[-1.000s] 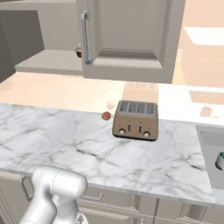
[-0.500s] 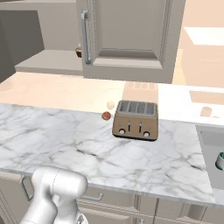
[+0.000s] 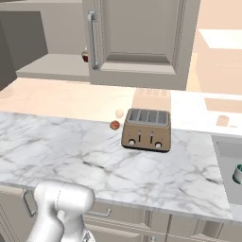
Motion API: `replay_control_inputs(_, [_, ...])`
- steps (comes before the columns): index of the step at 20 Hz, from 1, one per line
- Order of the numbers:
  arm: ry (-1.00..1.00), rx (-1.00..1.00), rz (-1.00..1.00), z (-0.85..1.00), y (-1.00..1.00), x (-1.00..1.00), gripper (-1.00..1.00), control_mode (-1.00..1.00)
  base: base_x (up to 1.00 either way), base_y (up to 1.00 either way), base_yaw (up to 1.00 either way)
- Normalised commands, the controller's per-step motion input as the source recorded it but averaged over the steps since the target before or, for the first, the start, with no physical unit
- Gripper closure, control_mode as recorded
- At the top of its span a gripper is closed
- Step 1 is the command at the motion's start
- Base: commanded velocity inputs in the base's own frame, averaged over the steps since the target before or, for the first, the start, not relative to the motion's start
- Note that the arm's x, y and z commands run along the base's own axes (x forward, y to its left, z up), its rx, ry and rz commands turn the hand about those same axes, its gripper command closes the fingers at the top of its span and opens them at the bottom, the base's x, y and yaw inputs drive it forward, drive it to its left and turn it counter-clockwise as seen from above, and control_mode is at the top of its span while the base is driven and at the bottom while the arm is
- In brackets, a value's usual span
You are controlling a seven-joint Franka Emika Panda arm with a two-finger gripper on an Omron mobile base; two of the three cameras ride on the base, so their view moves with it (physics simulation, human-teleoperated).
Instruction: Pick the mug and place it in the sink. Pick the bowl and place it in the open cabinet and then close the cabinet.
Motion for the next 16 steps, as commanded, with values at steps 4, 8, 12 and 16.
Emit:
replay_control_inputs(4, [-0.1, 0.03, -0.06, 0.0, -0.59, -0.03, -1.0, -1.0, 0.0, 0.0, 0.0])
replay_control_inputs(8, [-0.14, 0.03, -0.08, 0.0, -0.61, -0.03, -1.0, -1.0, 0.0, 0.0, 0.0])
replay_control_inputs(12, [-0.11, 0.0, -0.09, 0.0, -0.4, 0.1, -1.0, -1.0, 0.0, 0.0, 0.0])
replay_control_inputs(16, [-0.07, 0.0, -0.09, 0.0, -0.4, 0.23, -1.0, -1.0, 0.0, 0.0, 0.0])
